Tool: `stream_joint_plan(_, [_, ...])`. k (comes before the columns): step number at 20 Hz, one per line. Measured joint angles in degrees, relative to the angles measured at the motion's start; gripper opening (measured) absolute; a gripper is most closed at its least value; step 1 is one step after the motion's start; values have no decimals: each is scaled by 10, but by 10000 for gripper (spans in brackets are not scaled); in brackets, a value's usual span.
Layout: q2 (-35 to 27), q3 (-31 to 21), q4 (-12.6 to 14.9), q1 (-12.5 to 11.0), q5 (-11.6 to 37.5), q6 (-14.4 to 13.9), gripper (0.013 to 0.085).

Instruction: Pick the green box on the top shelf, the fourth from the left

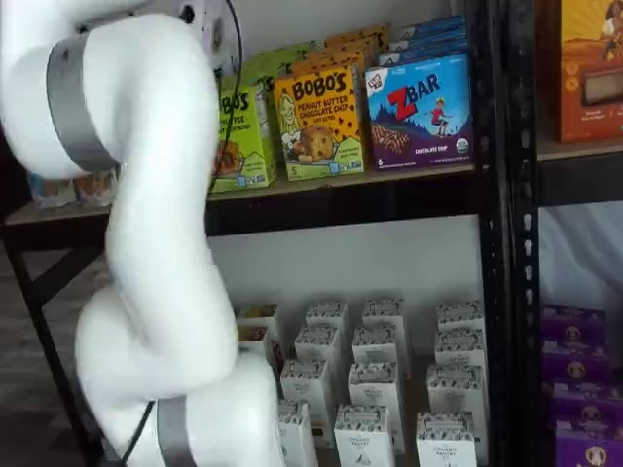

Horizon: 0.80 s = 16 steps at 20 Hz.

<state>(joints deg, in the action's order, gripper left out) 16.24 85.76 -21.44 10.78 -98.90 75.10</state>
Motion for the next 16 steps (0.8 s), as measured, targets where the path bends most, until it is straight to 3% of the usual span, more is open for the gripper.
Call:
stream_joint_plan(3, [8,-2,-20,-11,15,5,850])
stream_joint_plan(8, [-9,37,-31,-22,-18,5,850])
stream_joint_plan(16, [5,24,-38,-28,26,9,850])
